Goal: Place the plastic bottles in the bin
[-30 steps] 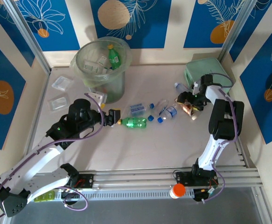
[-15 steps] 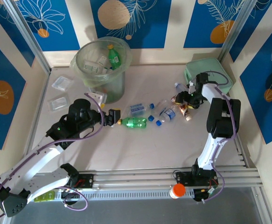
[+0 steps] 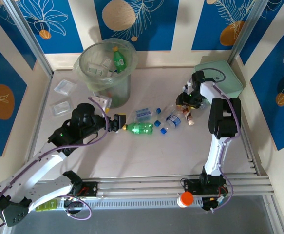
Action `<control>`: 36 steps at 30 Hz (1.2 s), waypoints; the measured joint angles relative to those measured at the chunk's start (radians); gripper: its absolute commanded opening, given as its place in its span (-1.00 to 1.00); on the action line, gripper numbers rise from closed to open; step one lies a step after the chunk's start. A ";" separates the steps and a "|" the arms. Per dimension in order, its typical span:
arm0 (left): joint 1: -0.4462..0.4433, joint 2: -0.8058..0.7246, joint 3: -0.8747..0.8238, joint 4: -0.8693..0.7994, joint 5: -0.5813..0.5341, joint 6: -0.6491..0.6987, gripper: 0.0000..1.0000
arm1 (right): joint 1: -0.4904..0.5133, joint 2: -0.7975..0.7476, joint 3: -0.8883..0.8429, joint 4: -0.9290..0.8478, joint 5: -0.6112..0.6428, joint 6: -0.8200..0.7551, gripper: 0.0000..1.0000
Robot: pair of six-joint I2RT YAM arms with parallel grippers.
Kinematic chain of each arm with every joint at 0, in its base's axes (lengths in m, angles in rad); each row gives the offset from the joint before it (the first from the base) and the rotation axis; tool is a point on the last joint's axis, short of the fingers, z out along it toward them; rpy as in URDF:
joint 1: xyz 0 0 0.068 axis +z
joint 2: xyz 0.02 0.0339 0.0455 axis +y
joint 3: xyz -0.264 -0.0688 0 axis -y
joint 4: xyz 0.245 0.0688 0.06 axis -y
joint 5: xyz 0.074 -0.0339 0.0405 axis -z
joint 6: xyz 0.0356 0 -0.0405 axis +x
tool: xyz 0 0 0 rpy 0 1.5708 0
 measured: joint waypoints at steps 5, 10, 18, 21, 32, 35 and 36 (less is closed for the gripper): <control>0.000 0.000 0.000 0.000 0.000 0.000 0.85 | 0.016 0.022 0.013 -0.012 0.031 -0.010 0.54; 0.000 0.001 0.000 0.001 0.000 0.000 0.85 | 0.018 0.039 0.017 -0.034 0.030 -0.006 0.43; 0.000 0.014 0.000 0.008 -0.008 0.000 0.85 | 0.018 0.033 0.017 -0.026 0.026 0.003 0.20; 0.000 0.014 0.000 0.009 -0.007 0.000 0.85 | 0.018 0.005 0.010 -0.024 0.026 0.002 0.11; 0.001 0.029 0.000 0.028 0.005 -0.026 1.00 | 0.020 -0.284 -0.021 0.000 0.043 0.019 0.01; 0.001 0.039 0.014 0.024 0.037 -0.057 1.00 | 0.027 -0.399 -0.038 0.018 0.010 0.061 0.01; 0.001 0.049 0.026 0.023 0.059 -0.068 1.00 | 0.032 -0.440 -0.047 0.025 -0.007 0.079 0.00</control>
